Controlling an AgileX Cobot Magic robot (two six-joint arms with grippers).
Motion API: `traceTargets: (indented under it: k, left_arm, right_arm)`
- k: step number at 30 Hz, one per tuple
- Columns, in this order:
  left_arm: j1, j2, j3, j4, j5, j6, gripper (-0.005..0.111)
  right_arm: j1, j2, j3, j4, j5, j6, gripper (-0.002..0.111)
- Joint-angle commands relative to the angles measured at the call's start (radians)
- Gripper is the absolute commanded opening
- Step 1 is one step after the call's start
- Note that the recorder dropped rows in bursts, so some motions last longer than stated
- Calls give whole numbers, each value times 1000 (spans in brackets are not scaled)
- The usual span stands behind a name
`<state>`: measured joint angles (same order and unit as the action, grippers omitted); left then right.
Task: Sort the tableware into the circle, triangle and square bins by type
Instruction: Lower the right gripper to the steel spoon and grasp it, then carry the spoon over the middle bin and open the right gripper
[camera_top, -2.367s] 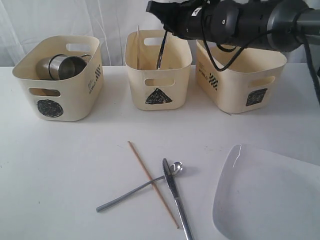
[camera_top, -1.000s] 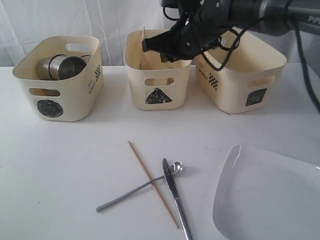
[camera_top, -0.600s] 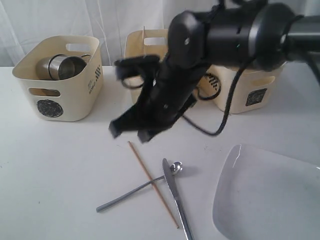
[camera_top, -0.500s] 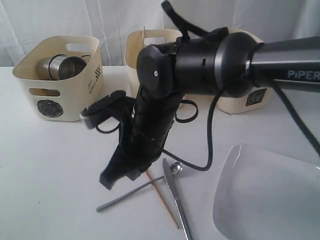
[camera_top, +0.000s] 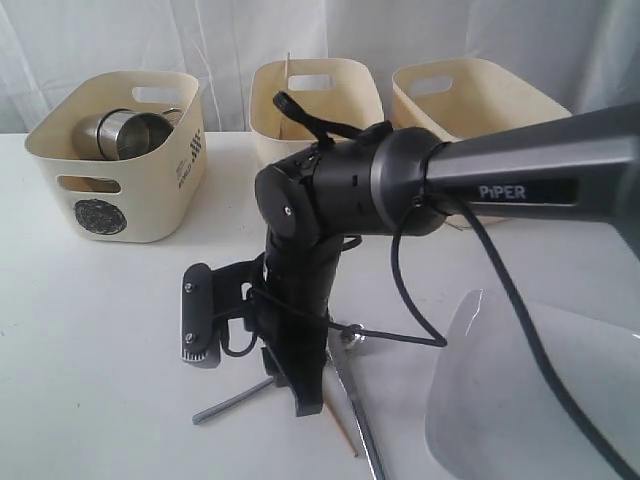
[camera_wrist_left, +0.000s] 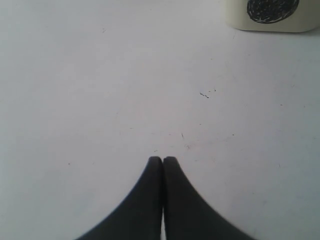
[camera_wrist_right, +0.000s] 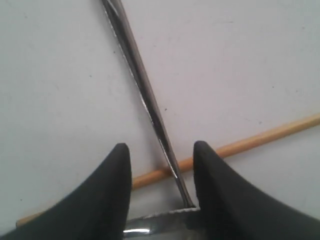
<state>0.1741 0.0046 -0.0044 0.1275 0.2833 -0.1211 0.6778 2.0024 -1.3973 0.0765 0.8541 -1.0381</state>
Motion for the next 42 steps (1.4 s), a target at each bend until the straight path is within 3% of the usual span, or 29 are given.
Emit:
traceTargets:
  k: [1,11,19,34,42]
  left_arm:
    - [-6,-5,4,2,-1,-2,0]
    - [-6,-5,4,2,-1,-2,0]
    - [-6,-5,4,2,-1,-2,0]
    - [-6,-5,4,2,-1,-2,0]
    - [-6,-5,4,2,-1,-2,0]
  right_arm:
    - [-2,29,2,-8,-6,-39,39]
    - [-2,84,2,-98,-15,-39,38]
    - [-2,105,2,-98,-45,-36,0]
    - [0,-110,-113,-84,-119,-24,0]
    - [-2,-221,-130,-111,-140,132,0]
